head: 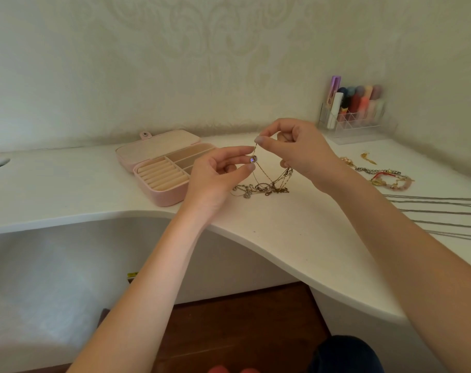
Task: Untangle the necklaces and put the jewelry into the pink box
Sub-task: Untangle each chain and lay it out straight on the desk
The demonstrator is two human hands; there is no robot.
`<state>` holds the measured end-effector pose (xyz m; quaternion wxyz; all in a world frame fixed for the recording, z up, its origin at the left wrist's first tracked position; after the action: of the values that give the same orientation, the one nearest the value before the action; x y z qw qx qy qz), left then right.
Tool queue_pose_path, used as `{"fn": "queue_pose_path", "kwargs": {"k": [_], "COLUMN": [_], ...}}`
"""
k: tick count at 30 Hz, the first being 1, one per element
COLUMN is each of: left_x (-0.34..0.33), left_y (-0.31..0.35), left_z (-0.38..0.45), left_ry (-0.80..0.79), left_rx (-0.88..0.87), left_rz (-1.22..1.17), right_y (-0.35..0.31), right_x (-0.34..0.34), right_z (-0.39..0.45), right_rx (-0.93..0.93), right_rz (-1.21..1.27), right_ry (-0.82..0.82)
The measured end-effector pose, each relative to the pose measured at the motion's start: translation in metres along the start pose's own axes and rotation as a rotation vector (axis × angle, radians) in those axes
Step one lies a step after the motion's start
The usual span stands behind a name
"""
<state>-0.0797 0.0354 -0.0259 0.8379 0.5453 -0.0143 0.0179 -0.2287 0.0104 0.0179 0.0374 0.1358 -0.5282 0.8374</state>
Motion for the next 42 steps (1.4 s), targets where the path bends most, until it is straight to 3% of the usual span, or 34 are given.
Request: {"fn": "queue_pose_path", "kwargs": {"k": [10,22,33,42], "left_x": [0.003,0.003,0.004,0.004], "left_y": [0.003,0.005,0.007,0.004], "left_z": [-0.001,-0.004,-0.006,-0.004], "left_ry": [0.041,0.045,0.066,0.063], "left_rx": [-0.044,-0.02,-0.008,0.014], "left_rz": [-0.013,-0.066,-0.023,-0.005], "right_y": [-0.017,-0.022,-0.024,-0.03], "right_x": [0.003,-0.005,-0.001,0.0], "right_z": [-0.004,-0.008,-0.012,-0.01], "right_rx": [0.098,0.013,0.071,0.157], "right_rz": [-0.147,-0.188,-0.349,-0.37], "right_ry": [-0.028,-0.121,-0.173,-0.091]}}
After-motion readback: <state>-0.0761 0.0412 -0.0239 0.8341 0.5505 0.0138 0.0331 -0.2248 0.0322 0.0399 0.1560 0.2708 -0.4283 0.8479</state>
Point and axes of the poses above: each hand's wrist, its own z-axis towards the middle knuckle, its own x-axis out of the back of the hand, y = z × x, the point moved 6 cm from there along z, towards the middle knuckle, and after that the axes turned 7 degrees about z, right-handed, at the moved point
